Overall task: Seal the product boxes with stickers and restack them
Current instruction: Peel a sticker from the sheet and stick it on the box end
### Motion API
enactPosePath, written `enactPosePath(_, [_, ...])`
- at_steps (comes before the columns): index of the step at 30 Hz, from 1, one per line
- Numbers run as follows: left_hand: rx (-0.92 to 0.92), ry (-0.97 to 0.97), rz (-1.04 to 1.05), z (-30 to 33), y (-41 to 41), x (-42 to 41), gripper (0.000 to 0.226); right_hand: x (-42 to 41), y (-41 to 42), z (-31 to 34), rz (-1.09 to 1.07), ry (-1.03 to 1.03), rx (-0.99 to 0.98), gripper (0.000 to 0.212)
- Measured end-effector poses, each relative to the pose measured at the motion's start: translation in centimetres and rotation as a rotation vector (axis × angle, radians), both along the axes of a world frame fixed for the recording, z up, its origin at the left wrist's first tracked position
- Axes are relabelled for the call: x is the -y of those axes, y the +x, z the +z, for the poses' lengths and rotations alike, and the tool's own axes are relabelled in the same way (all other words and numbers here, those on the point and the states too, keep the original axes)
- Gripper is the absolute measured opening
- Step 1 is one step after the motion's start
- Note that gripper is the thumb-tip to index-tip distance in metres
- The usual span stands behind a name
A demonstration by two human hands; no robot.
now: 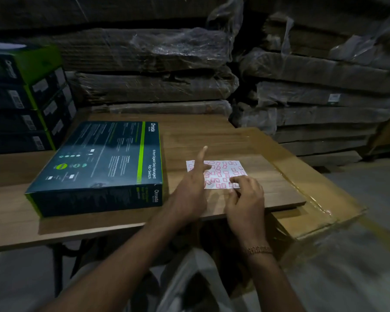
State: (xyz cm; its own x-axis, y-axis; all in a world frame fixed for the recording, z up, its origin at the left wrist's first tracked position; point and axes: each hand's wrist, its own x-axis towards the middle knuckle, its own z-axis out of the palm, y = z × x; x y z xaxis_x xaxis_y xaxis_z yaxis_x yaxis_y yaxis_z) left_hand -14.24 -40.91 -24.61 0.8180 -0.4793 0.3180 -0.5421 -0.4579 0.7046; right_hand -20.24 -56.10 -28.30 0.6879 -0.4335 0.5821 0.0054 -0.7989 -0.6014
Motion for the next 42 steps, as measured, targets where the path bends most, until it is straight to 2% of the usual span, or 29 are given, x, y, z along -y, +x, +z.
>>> enactPosePath(3, [0.027,0.109,-0.004,-0.5,1.6,0.4,0.11,0.2,0.0,0.1,0.002,-0.029,-0.062,0.03])
enactPosePath(6, [0.085,0.161,0.011,-1.1,2.0,0.7,0.079,0.4,0.4,0.7,0.003,-0.104,-0.095,0.031])
enactPosePath(8, [0.112,0.143,0.013,-1.5,2.1,0.7,0.071,0.4,0.6,0.9,0.025,-0.139,-0.081,0.033])
enactPosePath(18, [0.05,0.116,0.062,-2.0,2.7,1.1,0.077,0.4,1.7,1.2,0.06,-0.119,-0.23,0.037])
enactPosePath(30, [0.038,0.128,0.079,-1.9,2.7,1.1,0.077,0.3,2.0,1.0,0.055,-0.136,-0.186,0.032])
enactPosePath(35, [0.042,0.135,0.088,-1.8,2.6,1.2,0.08,-0.6,3.0,1.9,-0.028,-0.148,-0.306,0.027])
enactPosePath(42, [0.036,0.141,0.098,-1.8,2.6,1.3,0.08,-1.0,3.6,1.3,-0.124,-0.209,-0.335,0.024])
